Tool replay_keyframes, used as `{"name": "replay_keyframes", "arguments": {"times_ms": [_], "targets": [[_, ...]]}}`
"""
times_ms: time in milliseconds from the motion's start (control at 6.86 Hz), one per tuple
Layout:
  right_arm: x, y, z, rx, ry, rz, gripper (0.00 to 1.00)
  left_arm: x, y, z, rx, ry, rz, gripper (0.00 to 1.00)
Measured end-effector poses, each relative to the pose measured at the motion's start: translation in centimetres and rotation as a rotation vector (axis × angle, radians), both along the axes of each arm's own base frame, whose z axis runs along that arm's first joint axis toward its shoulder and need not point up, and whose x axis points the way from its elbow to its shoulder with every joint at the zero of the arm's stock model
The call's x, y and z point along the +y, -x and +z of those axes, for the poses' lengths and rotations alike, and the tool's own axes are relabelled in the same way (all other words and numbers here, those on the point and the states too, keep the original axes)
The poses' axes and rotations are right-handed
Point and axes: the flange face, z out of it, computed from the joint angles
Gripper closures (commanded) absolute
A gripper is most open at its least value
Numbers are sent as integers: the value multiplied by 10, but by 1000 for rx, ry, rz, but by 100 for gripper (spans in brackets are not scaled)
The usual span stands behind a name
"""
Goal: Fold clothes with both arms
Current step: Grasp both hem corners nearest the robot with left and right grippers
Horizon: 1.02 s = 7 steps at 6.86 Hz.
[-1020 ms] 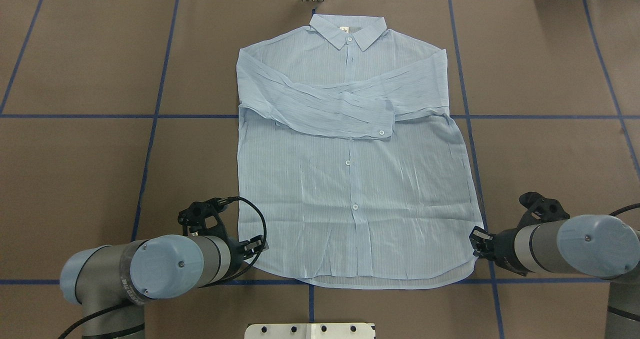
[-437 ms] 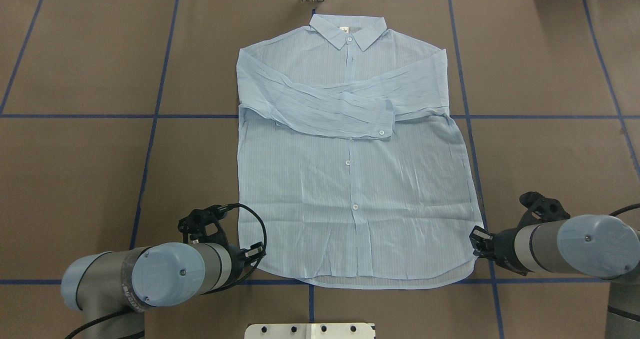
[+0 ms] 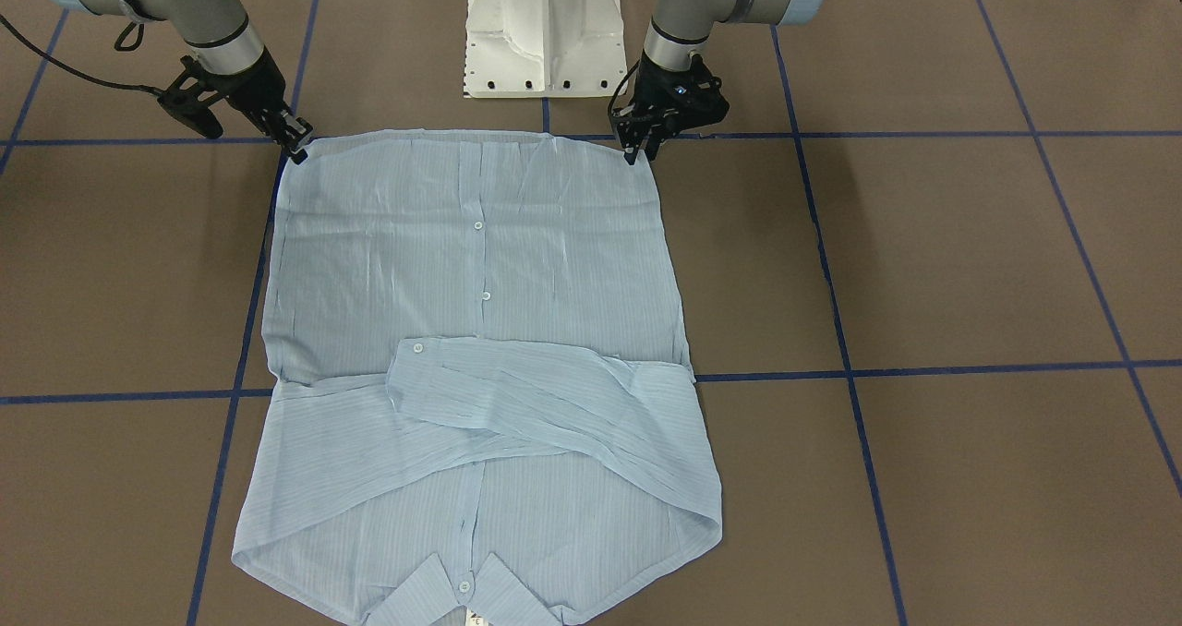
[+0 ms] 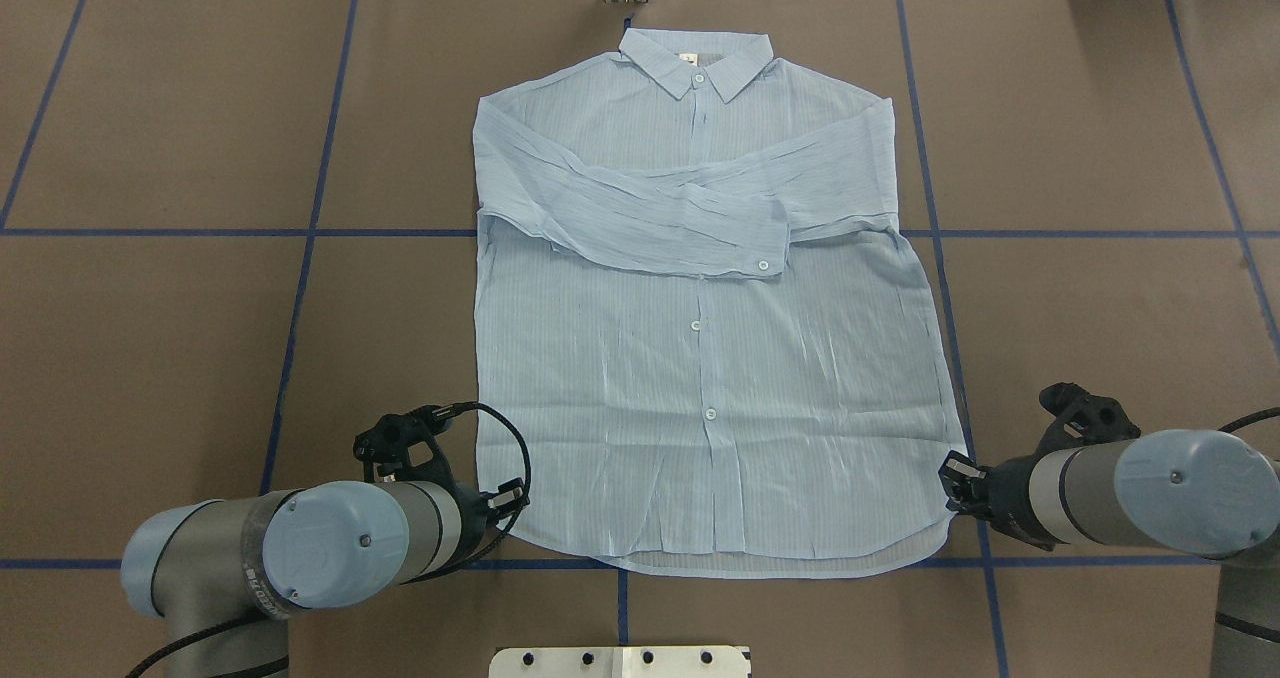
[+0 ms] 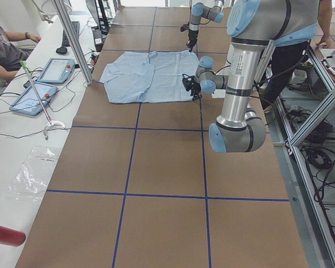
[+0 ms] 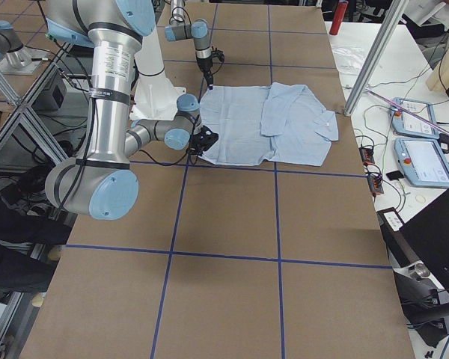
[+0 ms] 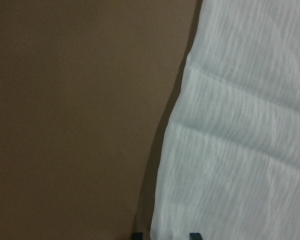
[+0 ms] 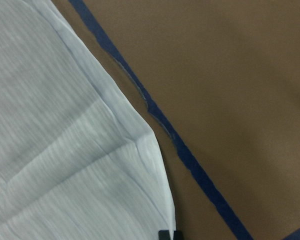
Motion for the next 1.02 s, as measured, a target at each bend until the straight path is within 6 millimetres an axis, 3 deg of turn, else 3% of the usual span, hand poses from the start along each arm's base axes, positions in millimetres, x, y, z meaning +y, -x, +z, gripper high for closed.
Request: {"name": "replay_keyframes", "arguments": {"times_ms": [146, 729, 1020], "targets": [[0, 0, 0, 0, 0, 0, 100, -2, 1, 0, 0, -3, -7, 100], [0, -2, -7, -13, -5, 3, 100, -1, 5, -5, 6, -8, -9, 100], [4, -17, -24, -40, -14, 5, 100, 9, 44, -27, 61, -8, -11, 100]]}}
